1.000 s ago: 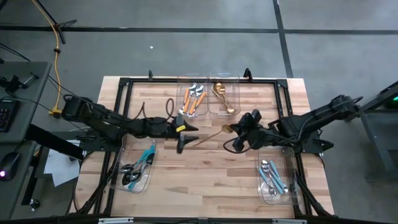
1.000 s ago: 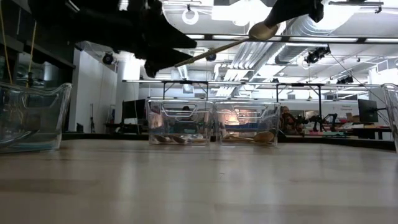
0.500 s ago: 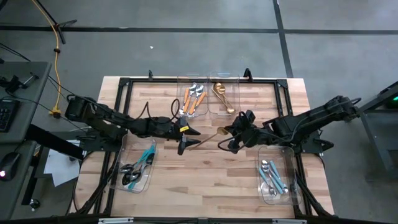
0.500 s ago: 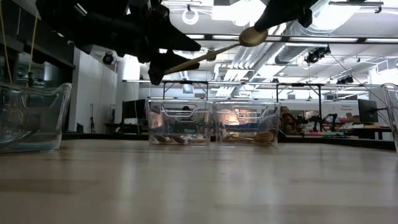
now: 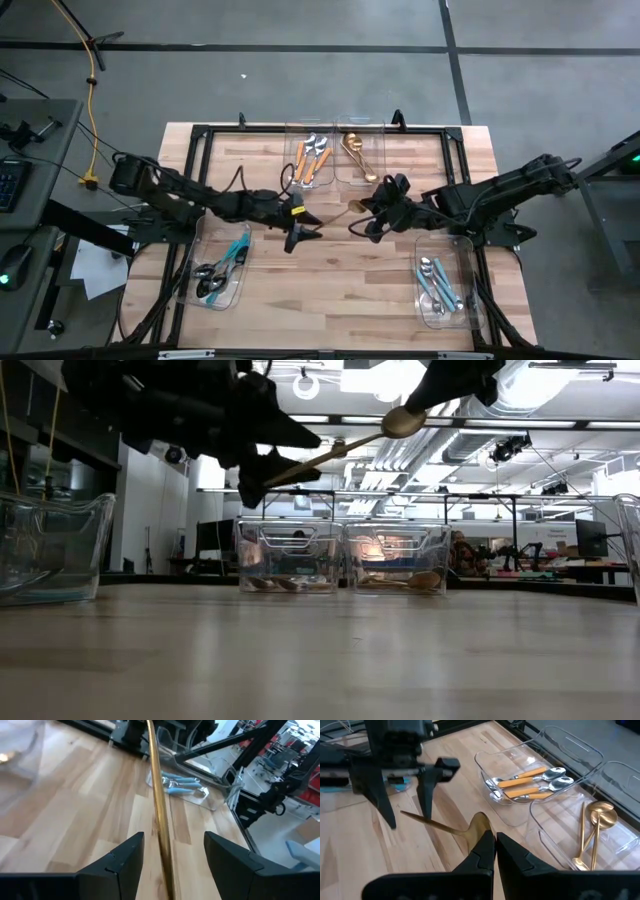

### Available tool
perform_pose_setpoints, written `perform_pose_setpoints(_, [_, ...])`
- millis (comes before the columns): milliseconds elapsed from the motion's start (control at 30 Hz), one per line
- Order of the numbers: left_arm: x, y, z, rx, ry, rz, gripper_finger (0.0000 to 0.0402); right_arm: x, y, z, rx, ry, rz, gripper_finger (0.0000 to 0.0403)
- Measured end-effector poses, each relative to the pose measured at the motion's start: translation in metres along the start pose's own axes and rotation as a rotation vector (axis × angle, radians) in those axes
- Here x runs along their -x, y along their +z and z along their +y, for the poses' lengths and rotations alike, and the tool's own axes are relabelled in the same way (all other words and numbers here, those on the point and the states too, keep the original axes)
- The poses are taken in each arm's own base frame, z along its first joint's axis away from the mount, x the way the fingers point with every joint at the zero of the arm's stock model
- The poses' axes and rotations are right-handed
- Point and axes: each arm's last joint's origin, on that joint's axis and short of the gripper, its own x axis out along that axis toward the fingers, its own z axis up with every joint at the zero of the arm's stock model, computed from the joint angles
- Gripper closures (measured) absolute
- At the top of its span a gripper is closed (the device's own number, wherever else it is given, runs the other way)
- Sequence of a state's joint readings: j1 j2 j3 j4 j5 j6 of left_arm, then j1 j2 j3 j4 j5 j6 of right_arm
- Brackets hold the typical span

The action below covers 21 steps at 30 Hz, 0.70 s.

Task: Sort silverware by color (type)
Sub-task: Put the gold spoon into the top right transparent bin

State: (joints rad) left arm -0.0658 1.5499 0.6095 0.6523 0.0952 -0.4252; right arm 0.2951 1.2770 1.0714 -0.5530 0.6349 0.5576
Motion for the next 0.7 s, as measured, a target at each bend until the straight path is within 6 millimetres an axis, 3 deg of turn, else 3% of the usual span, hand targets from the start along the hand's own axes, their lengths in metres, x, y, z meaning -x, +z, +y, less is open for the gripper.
perform_pose_setpoints(200, [-0.02, 0.002, 0.006, 0.02, -0.026, 0.041, 0.0204, 0.0, 0.001, 0.0, 0.002, 0.011, -0.002, 0.0403])
perform_pose_setpoints(433, [-0.02, 0.01, 0.014, 0.034, 0.021, 0.056, 0.0211, 0.0, 0.001, 0.001, 0.013, 0.021, 0.002, 0.0403])
perform_pose_setpoints(567, [-0.018, 0.013, 0.018, 0.039, 0.036, 0.054, 0.0257, 0.0, 0.001, 0.001, 0.017, 0.021, 0.003, 0.0403])
perform_pose_setpoints(700, [-0.017, 0.014, 0.023, 0.047, 0.057, 0.061, 0.0346, 0.0, 0.001, 0.001, 0.017, 0.022, 0.003, 0.0403])
